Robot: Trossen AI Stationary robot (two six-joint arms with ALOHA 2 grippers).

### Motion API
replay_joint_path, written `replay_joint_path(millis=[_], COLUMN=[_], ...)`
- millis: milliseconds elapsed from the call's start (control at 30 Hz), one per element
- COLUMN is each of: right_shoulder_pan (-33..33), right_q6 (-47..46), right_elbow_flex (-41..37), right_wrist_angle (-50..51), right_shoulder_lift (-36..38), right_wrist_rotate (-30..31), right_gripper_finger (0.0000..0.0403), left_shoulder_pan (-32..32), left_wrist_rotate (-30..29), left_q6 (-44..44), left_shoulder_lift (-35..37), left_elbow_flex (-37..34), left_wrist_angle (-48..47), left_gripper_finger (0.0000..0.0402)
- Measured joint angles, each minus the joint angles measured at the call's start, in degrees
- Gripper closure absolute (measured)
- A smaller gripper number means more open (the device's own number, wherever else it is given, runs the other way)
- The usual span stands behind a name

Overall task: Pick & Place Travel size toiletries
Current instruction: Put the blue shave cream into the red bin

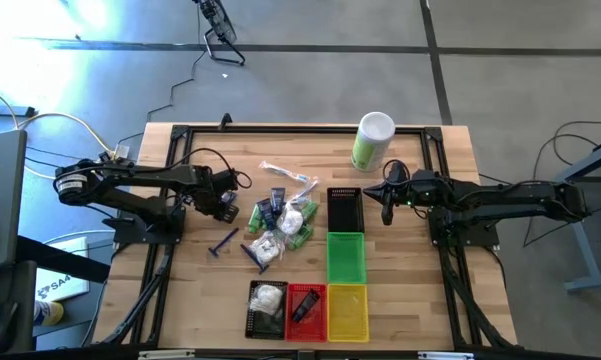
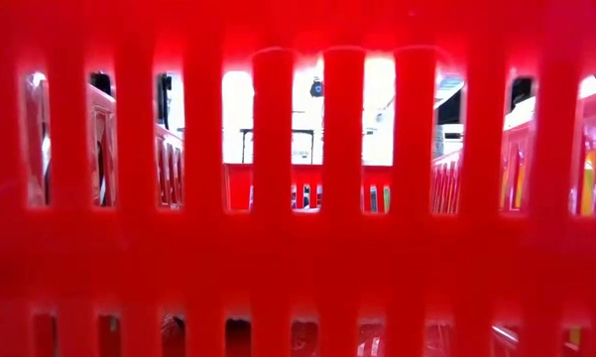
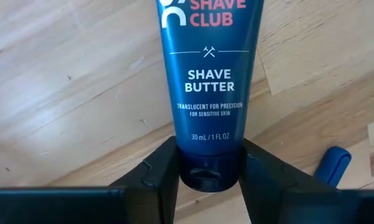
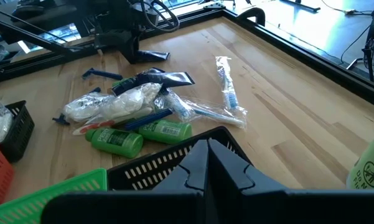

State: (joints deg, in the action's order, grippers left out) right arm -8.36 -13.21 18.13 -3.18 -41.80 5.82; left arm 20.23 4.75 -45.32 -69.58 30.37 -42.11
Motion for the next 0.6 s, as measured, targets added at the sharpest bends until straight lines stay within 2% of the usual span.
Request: replay_joint_path(millis=[100, 300, 600], right_shoulder_pan=[0.0, 0.0, 0.0], right_q6=[0.0, 0.0, 0.0], right_elbow_flex=[0.0, 0.0, 0.0], right_wrist_angle=[0.0, 0.0, 0.0], right_shoulder_lift=[0.0, 0.0, 0.0], right_wrist_rotate=[0.0, 0.0, 0.0], right_gripper_finger=[0.0399, 0.0399, 0.0399], left_shoulder_pan=[0.0, 0.0, 0.0], left_wrist_rotate=[-0.2, -0.2, -0.6], left_q6=[-0.3, -1.4, -0.9], left_shoulder_lift=[0.0, 0.0, 0.0], left_elbow_flex=[0.0, 0.0, 0.0], left_wrist_angle=[0.0, 0.2, 0.1], left_gripper_finger=[0.0272, 0.0240, 0.0267])
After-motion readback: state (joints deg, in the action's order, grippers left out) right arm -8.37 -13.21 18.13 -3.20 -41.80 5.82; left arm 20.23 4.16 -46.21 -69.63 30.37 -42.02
